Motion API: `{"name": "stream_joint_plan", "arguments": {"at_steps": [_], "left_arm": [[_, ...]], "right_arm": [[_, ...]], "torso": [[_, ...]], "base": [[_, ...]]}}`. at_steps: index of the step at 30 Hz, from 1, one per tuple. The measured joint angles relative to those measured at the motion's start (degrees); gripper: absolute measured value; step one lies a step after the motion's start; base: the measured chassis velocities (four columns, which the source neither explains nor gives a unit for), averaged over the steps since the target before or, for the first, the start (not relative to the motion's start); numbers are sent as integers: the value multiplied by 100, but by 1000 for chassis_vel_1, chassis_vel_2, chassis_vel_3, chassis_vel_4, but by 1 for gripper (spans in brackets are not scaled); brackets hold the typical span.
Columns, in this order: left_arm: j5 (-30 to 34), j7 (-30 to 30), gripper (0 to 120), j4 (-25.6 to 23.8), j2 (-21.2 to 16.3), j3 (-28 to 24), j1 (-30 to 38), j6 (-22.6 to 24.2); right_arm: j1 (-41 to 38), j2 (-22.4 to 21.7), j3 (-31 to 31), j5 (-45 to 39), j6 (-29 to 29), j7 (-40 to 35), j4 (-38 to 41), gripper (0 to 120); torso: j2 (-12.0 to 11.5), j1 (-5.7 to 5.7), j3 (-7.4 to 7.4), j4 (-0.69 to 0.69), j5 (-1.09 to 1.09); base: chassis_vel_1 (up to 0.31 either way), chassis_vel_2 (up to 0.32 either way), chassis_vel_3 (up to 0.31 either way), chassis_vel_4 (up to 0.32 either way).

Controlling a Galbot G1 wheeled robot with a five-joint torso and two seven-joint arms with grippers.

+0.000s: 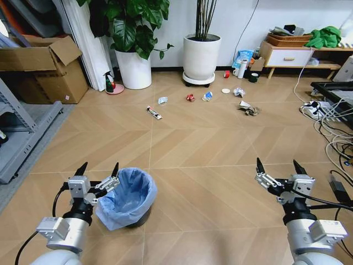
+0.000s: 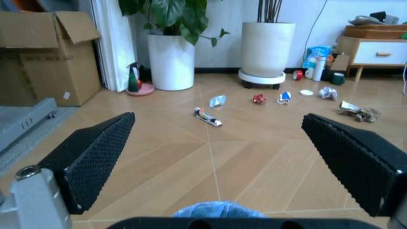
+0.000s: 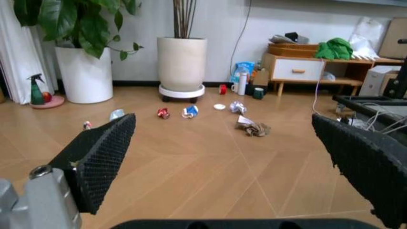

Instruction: Pick up the trash bin and place the garbage on the floor into it.

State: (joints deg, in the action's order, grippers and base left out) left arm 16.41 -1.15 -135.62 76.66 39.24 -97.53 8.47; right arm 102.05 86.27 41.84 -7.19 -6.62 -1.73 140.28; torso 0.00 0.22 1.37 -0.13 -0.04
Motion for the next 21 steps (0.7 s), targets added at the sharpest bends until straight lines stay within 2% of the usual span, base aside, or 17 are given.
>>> {"name": "stream_joint_plan", "arguments": {"at_steps": [21], "left_arm": [[83, -15, 100, 63, -127, -25, -12, 117]], "right_arm": [[-26, 30, -28, 3, 15, 4, -65, 100]], "torso": [[0, 0, 0, 0, 0]], "base": [[0, 0, 0, 0]]}}
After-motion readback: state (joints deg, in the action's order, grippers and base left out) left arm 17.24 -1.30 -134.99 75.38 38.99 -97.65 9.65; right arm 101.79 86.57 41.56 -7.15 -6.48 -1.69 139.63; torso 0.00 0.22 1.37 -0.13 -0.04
